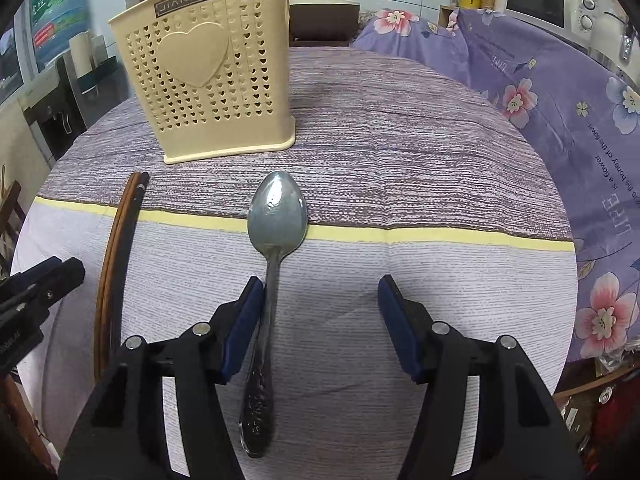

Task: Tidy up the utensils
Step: 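Open both grippers and move them back to the remaining utensils, then grasp a brown chopstick with the left gripper while the right gripper grasps a metal spoon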

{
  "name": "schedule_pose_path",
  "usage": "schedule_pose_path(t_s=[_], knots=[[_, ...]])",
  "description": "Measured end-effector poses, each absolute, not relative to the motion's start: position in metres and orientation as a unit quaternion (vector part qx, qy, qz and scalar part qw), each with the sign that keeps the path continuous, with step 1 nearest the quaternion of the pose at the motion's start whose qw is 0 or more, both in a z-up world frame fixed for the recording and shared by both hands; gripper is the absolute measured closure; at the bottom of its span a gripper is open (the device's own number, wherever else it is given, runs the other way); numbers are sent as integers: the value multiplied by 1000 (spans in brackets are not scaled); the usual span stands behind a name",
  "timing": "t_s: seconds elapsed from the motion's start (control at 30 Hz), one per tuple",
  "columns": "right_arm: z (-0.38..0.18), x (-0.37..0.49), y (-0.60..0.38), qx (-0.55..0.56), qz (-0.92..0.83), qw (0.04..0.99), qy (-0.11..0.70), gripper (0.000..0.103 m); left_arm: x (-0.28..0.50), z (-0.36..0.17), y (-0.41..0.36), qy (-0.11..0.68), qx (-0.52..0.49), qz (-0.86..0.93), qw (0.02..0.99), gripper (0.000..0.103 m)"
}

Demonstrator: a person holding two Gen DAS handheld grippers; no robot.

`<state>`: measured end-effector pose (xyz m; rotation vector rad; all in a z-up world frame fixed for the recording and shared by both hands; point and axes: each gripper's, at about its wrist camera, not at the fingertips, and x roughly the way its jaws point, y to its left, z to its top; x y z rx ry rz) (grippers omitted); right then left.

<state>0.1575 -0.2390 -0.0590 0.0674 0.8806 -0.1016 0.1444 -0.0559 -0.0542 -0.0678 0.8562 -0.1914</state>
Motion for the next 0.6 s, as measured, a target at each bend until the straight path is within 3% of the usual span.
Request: schedule_pose_path(t_s=[0.3, 0.6], knots=[[-59, 155, -238, 32, -45, 904, 425, 43, 144, -64, -76, 414, 9, -87, 906, 55], [-56, 159, -244, 56, -32, 900, 432, 41, 150, -62, -32, 425, -30, -53, 903, 57]])
